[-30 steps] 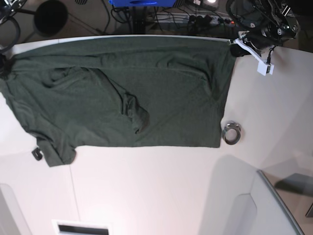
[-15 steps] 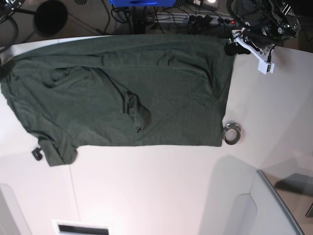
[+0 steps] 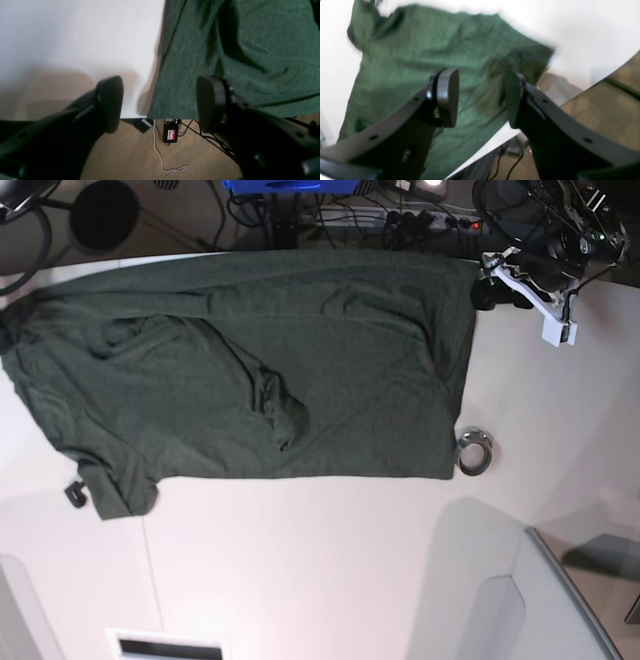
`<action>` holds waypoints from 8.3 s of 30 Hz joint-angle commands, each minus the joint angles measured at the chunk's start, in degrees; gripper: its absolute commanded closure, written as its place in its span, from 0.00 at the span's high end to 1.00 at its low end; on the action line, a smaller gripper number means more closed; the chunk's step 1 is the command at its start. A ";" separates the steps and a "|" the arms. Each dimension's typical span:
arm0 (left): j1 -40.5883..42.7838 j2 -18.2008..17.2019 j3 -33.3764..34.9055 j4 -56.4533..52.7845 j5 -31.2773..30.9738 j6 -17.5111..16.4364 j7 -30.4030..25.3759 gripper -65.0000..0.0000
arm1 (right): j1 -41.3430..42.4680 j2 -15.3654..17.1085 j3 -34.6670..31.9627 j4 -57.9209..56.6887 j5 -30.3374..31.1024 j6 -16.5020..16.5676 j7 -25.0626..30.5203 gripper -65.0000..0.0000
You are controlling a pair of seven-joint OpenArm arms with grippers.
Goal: Layout the t-shirt on the table in an organized manner, then fold the t-shirt properly
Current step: 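Release the shirt with both grippers and raise them off the fabric, then move the right gripper to the shirt hem corner and grasp it, then lower the left gripper to the opposite hem corner and grasp it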
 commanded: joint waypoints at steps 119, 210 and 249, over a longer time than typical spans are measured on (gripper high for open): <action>-1.11 -3.85 -11.63 -1.06 -0.68 -0.52 -0.96 0.67 | 39.19 28.49 -77.76 -56.65 0.35 13.23 35.01 0.51; -2.87 -5.61 -1.25 -1.41 6.79 -0.52 -5.00 0.67 | 3.85 16.62 -45.23 -3.81 -11.61 14.19 7.41 0.16; -1.11 -5.52 -1.87 -1.50 6.53 -0.52 -5.79 0.67 | 49.30 15.65 -68.18 -73.70 -15.74 -9.72 56.29 0.10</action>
